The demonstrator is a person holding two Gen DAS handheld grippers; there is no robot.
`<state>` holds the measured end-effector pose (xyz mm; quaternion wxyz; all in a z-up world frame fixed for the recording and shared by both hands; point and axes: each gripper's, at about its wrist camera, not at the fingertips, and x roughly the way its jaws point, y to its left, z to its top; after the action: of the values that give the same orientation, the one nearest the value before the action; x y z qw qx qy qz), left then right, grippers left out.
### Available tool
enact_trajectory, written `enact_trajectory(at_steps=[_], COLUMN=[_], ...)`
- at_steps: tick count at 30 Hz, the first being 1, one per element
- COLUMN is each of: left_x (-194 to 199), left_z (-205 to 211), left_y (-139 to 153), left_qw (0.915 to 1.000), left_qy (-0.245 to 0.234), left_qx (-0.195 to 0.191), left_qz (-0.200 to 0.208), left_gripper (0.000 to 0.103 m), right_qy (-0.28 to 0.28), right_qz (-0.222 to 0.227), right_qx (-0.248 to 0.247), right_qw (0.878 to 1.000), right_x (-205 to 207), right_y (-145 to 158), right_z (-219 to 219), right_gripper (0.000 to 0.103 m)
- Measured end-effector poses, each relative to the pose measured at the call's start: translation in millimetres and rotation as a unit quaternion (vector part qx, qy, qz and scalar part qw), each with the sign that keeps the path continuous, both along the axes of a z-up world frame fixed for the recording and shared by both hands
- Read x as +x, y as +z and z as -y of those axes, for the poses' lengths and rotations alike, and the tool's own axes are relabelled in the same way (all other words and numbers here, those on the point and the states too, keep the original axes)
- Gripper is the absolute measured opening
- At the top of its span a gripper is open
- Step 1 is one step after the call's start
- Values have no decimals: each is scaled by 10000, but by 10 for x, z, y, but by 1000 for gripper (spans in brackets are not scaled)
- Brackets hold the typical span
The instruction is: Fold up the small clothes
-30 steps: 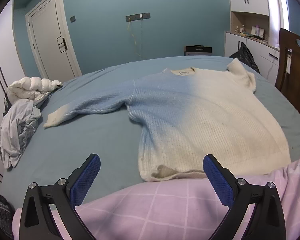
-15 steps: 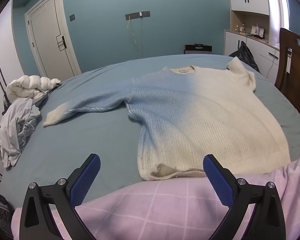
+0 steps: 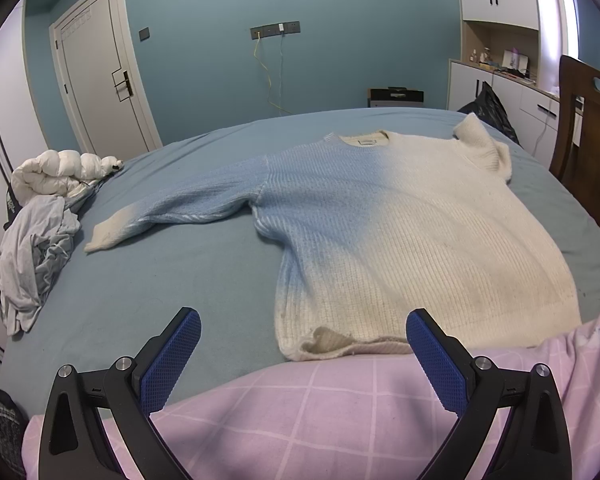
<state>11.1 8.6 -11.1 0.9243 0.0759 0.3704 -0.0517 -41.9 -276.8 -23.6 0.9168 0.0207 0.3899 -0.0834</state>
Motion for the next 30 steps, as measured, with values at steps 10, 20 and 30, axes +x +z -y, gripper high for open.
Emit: enact_trajectory(at_steps=[10, 20, 30], left_x=[-4, -3, -8], left_z=[26, 66, 67], left_y=[-22, -26, -17], left_qw=[10000, 9999, 9999], left_qy=[-30, -35, -43], left_qx=[29, 118, 126], left_qz=[4, -30, -23], left_gripper=[103, 103, 103], right_qy=[-18, -15, -17], right_qz=[-47, -31, -41], right_qx=[6, 41, 60], right_qw=[10000, 10000, 10000], right_x=[10, 9, 14], right_y=[-4, 2, -5], right_z=[-9, 24, 33], right_gripper=[102, 102, 102])
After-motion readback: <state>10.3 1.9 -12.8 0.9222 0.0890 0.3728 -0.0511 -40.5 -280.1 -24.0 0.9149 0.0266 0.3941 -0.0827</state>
